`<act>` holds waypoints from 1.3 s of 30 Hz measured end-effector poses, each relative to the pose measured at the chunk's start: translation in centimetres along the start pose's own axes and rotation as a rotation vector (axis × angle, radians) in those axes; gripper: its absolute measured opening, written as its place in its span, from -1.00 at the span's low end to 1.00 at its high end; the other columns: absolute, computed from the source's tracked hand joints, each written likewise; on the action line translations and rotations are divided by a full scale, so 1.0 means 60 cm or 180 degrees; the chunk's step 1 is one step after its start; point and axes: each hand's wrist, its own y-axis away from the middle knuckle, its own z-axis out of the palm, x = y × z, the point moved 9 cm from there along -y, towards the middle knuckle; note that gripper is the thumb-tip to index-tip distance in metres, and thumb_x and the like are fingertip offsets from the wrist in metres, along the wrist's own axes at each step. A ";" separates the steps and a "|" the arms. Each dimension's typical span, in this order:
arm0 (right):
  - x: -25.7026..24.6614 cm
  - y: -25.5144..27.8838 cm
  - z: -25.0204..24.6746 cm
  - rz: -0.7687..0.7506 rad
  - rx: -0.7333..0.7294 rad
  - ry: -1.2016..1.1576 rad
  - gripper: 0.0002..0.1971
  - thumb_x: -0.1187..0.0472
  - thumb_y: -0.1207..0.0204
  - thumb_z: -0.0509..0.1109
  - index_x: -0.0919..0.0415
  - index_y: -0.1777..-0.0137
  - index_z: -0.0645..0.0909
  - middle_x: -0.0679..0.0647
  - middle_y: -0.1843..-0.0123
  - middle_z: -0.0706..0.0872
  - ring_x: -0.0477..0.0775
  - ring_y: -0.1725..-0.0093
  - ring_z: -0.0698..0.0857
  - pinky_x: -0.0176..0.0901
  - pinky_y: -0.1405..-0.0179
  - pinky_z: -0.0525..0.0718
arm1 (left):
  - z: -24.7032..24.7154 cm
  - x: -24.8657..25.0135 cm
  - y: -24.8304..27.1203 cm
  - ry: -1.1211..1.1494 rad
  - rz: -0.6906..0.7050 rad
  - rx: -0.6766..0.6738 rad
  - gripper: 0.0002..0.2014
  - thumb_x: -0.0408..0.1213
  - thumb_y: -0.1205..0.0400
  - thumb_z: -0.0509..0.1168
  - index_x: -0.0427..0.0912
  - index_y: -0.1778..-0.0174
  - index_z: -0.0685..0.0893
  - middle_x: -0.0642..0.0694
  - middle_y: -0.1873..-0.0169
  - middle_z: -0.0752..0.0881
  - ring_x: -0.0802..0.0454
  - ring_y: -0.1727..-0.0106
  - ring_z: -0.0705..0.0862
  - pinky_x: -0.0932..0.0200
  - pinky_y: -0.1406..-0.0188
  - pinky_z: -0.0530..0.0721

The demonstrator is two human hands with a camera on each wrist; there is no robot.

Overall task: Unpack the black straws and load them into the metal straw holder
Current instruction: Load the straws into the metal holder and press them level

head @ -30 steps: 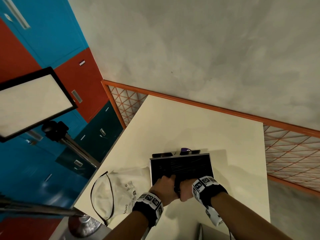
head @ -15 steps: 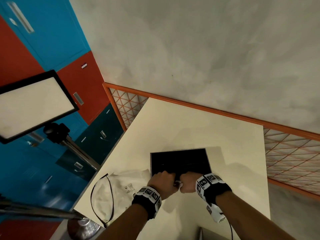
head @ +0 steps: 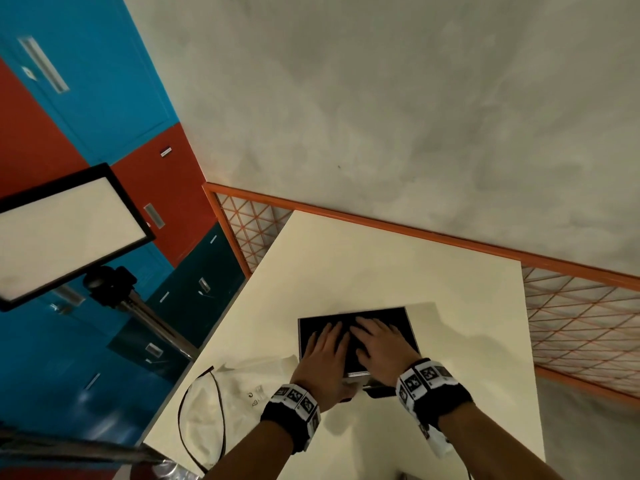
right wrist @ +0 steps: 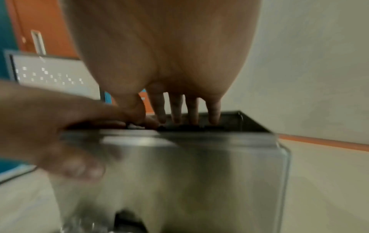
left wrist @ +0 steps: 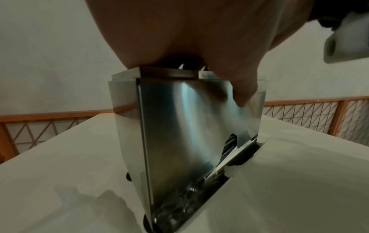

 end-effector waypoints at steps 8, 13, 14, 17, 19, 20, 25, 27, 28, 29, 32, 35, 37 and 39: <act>0.017 0.045 0.025 -0.0149 0.0314 -0.0132 -0.57 -0.08 -0.70 0.10 -0.01 -0.48 0.54 -0.05 -0.52 0.48 0.06 -0.50 0.49 0.08 -0.46 0.45 | -0.012 0.006 0.035 0.0523 0.0362 0.0233 -0.32 0.24 -0.62 0.12 -0.10 -0.58 0.50 -0.08 -0.54 0.48 -0.08 -0.54 0.46 0.06 -0.58 0.39; 0.134 0.076 -0.068 0.1092 0.1303 -0.0310 -0.74 0.03 -0.66 0.25 0.17 -0.20 0.57 0.12 -0.11 0.61 0.24 -0.08 0.67 0.00 0.15 0.62 | -0.096 -0.088 0.070 0.0737 -0.1029 0.1235 -0.61 0.01 -0.78 0.07 -0.08 -0.45 0.46 -0.07 -0.19 0.68 -0.10 -0.15 0.69 0.02 -0.02 0.66; 0.157 0.075 -0.054 0.1438 0.0840 -0.0338 -0.70 -0.05 -0.70 0.19 0.15 -0.22 0.52 0.12 -0.13 0.63 0.25 -0.12 0.68 -0.04 0.14 0.57 | -0.087 -0.107 0.075 0.0743 -0.1446 0.0973 -0.62 0.02 -0.80 0.05 -0.08 -0.47 0.38 -0.10 -0.16 0.73 -0.13 -0.12 0.73 0.03 0.03 0.64; 0.174 0.060 -0.006 0.1628 -0.0335 -0.0323 -0.73 -0.03 -0.72 0.13 0.16 -0.07 0.50 0.14 -0.02 0.63 0.26 -0.09 0.72 -0.08 0.13 0.54 | -0.050 -0.129 0.061 0.0588 -0.1851 0.0090 -0.64 0.01 -0.83 -0.02 -0.15 -0.35 0.43 -0.19 -0.20 0.73 -0.23 -0.19 0.72 -0.02 -0.07 0.60; 0.166 0.042 -0.018 0.1553 -0.0399 -0.0306 -0.77 0.07 -0.72 0.15 0.20 -0.04 0.54 0.14 0.00 0.64 0.27 -0.08 0.72 -0.05 0.11 0.59 | -0.050 -0.132 0.044 0.0500 -0.1783 -0.0118 -0.70 -0.08 -0.83 0.00 -0.20 -0.26 0.50 -0.21 -0.25 0.69 -0.23 -0.24 0.69 -0.01 -0.14 0.59; 0.164 0.037 -0.033 0.1517 -0.0265 -0.0211 -0.78 0.10 -0.71 0.17 0.21 -0.07 0.57 0.16 -0.04 0.67 0.28 -0.08 0.72 -0.03 0.07 0.63 | -0.058 -0.131 0.037 0.0447 -0.1739 -0.0065 -0.72 -0.12 -0.82 0.02 -0.21 -0.25 0.50 -0.21 -0.24 0.69 -0.24 -0.24 0.69 -0.01 -0.13 0.59; 0.148 0.084 -0.048 0.1378 0.0375 -0.0122 -0.82 0.15 -0.70 0.09 0.18 -0.13 0.48 0.16 -0.06 0.71 0.30 -0.08 0.72 0.00 0.08 0.61 | -0.083 -0.103 0.071 0.0318 -0.1546 0.0333 -0.80 -0.32 -0.76 0.00 -0.19 -0.29 0.36 -0.16 -0.07 0.72 -0.26 -0.05 0.75 -0.05 0.06 0.58; 0.145 0.089 -0.044 0.1358 0.0249 -0.0139 -0.81 0.15 -0.70 0.11 0.19 -0.13 0.51 0.17 -0.09 0.72 0.29 -0.10 0.72 -0.02 0.09 0.59 | -0.078 -0.104 0.072 0.0442 -0.1572 0.0357 -0.83 -0.33 -0.76 0.01 -0.20 -0.24 0.38 -0.20 -0.07 0.73 -0.30 -0.06 0.74 -0.08 0.05 0.59; 0.148 0.086 -0.057 0.1412 0.0210 -0.0123 -0.80 0.15 -0.69 0.13 0.21 -0.13 0.54 0.18 -0.11 0.72 0.29 -0.12 0.71 -0.04 0.08 0.58 | -0.080 -0.105 0.066 0.0585 -0.1592 0.0423 -0.85 -0.32 -0.76 0.02 -0.20 -0.20 0.40 -0.23 -0.06 0.74 -0.33 -0.06 0.74 -0.07 0.08 0.57; 0.148 0.082 -0.075 0.1428 0.0182 -0.0046 -0.80 0.15 -0.69 0.15 0.22 -0.12 0.56 0.18 -0.13 0.71 0.29 -0.14 0.71 -0.04 0.08 0.58 | -0.077 -0.108 0.059 0.0739 -0.1604 0.0467 -0.87 -0.31 -0.76 0.02 -0.20 -0.17 0.41 -0.25 -0.06 0.74 -0.35 -0.06 0.73 -0.04 0.11 0.54; 0.098 0.067 -0.131 0.1218 0.0276 0.0445 -0.81 0.17 -0.67 0.17 0.19 -0.12 0.58 0.12 -0.12 0.72 0.23 -0.12 0.72 -0.03 0.08 0.58 | -0.050 -0.127 0.073 0.1094 -0.1753 0.0426 -0.86 -0.33 -0.74 0.04 -0.22 -0.16 0.42 -0.28 -0.06 0.72 -0.34 -0.06 0.71 -0.03 0.05 0.58; 0.020 0.065 -0.169 0.0885 0.0418 0.0861 -0.84 0.26 -0.62 0.21 0.17 -0.12 0.57 0.09 -0.08 0.73 0.20 -0.06 0.74 -0.03 0.15 0.56 | -0.019 -0.143 0.104 0.1463 -0.2068 0.0555 -0.82 -0.36 -0.69 0.08 -0.21 -0.20 0.39 -0.35 -0.10 0.70 -0.40 -0.11 0.69 -0.11 -0.06 0.62; 0.026 0.060 -0.177 0.0928 0.0484 0.0844 -0.84 0.26 -0.63 0.20 0.18 -0.14 0.54 0.10 -0.08 0.73 0.20 -0.05 0.74 -0.04 0.20 0.52 | -0.022 -0.137 0.109 0.1663 -0.2103 0.0699 -0.90 -0.36 -0.71 0.07 -0.15 -0.12 0.34 -0.37 -0.06 0.70 -0.43 -0.08 0.69 -0.12 0.00 0.60; 0.064 0.057 -0.161 0.1057 0.0429 0.0652 -0.84 0.20 -0.67 0.18 0.18 -0.14 0.54 0.11 -0.11 0.71 0.23 -0.09 0.73 -0.05 0.17 0.52 | -0.038 -0.134 0.102 0.1704 -0.2061 0.0782 -0.96 -0.34 -0.75 0.04 -0.13 -0.07 0.33 -0.33 -0.02 0.71 -0.41 -0.04 0.69 -0.06 0.08 0.53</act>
